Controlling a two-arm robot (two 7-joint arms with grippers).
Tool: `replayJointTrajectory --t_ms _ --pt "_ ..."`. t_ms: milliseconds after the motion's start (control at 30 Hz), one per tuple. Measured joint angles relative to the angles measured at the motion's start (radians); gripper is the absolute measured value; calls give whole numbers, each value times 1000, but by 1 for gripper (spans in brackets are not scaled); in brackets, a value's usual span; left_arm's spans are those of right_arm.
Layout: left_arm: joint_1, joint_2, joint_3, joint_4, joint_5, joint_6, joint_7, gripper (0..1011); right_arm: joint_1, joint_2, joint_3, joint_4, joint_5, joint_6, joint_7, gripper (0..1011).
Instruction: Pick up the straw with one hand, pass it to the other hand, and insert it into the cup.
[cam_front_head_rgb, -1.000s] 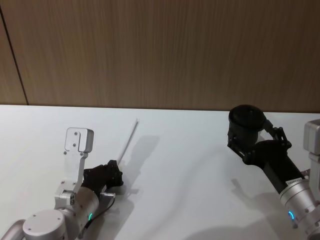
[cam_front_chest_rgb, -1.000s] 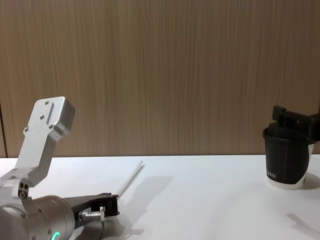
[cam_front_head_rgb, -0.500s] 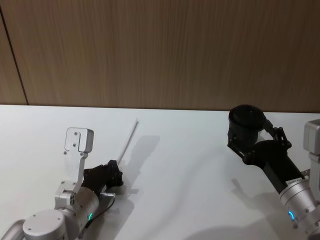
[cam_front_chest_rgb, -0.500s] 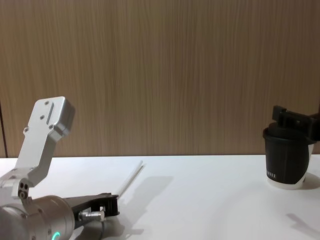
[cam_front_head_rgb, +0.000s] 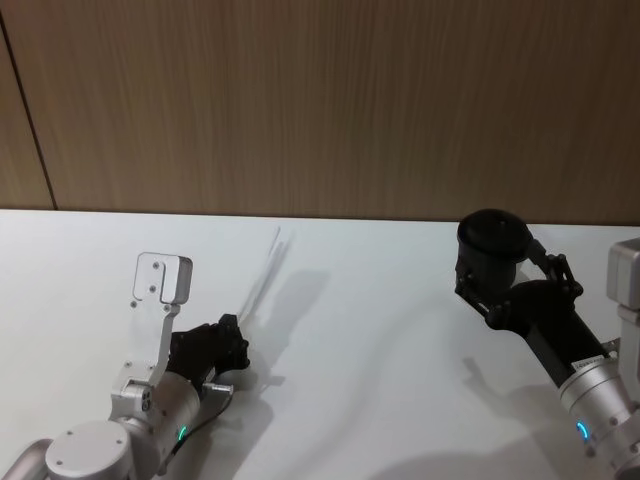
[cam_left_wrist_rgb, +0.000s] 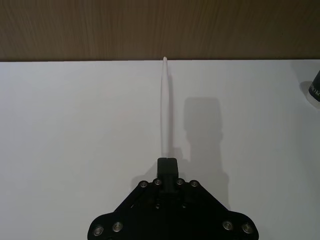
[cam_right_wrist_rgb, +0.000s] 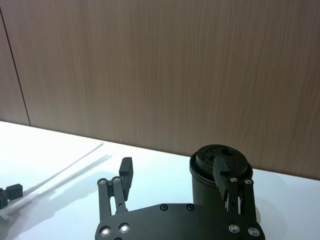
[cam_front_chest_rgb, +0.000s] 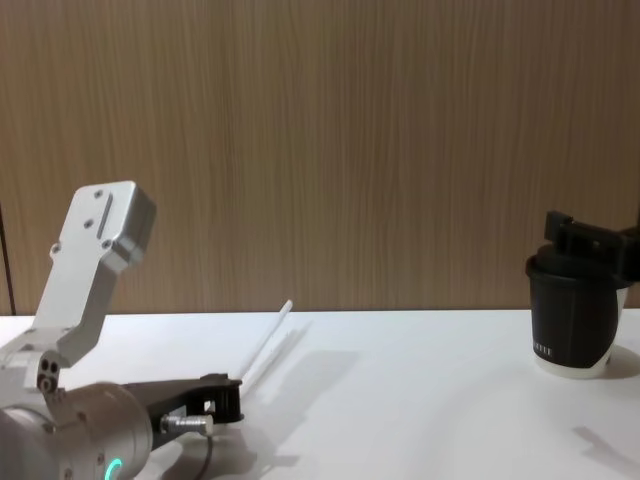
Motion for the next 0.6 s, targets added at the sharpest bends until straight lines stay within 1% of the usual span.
replayJointTrajectory --t_ms 300,400,500,533,600 --pt "11 31 26 -49 51 -49 -20 0 0 0 0 0 0 0 0 1001" --pt "13 40 32 -62 61 -60 -28 0 0 0 0 0 0 0 0 1001" --pt "15 58 41 -88 78 -76 -47 0 0 0 0 0 0 0 0 1001" --pt "15 58 41 -88 78 -76 -47 0 0 0 0 0 0 0 0 1001" --pt "15 73 47 -107 88 -86 -66 0 0 0 0 0 0 0 0 1001"
